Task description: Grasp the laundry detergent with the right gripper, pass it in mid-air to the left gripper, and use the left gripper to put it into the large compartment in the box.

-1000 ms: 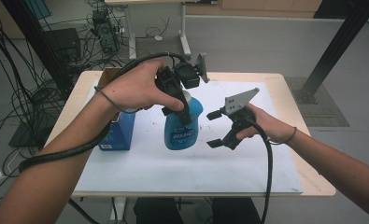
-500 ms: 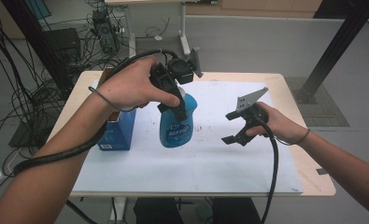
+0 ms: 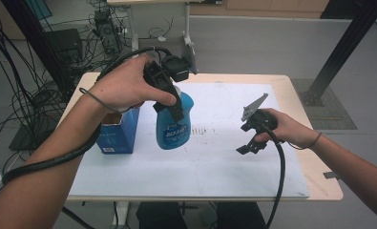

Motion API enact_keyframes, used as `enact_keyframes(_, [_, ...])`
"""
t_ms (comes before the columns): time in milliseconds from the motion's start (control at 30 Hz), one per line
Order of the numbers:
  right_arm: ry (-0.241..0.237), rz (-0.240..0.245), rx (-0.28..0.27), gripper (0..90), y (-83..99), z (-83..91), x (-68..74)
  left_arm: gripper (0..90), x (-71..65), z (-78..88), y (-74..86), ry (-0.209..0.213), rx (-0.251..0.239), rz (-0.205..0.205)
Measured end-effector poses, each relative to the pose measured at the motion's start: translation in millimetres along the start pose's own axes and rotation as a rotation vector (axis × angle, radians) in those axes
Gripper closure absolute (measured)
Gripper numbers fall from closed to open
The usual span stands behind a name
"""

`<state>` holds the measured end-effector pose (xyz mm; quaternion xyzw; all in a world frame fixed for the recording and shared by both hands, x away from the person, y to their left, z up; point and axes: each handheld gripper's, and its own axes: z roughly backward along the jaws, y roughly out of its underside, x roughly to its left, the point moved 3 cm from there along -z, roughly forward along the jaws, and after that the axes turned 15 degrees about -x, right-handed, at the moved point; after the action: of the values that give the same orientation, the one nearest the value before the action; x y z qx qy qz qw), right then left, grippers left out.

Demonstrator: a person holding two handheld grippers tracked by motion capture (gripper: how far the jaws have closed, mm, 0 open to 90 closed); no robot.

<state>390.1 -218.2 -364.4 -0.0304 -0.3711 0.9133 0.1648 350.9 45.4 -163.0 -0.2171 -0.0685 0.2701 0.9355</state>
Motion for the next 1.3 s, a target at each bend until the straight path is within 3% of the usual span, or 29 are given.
enact_keyframes(300, [-0.019, -0.013, 0.197, 5.8, 4.3, 0.1, 3.0, 37.7, 9.6, 13.4, -2.2, -0.059, 0.003, 0.066])
enact_keyframes(633, [-0.008, -0.022, 0.328, 5.9, 10.6, -2.6, -1.1, 37.7, 21.9, 30.6, -8.5, -0.123, 0.015, 0.135])
enact_keyframes(1100, [0.001, -0.009, 0.334, 5.6, 10.4, -7.6, -3.6, 37.7, 58.6, 50.2, 0.1, -0.200, -0.005, 0.281])
enact_keyframes(1300, [0.005, -0.012, 0.334, 5.6, 9.8, -8.8, -3.5, 37.7, 78.2, 56.4, 9.8, -0.249, -0.029, 0.368])
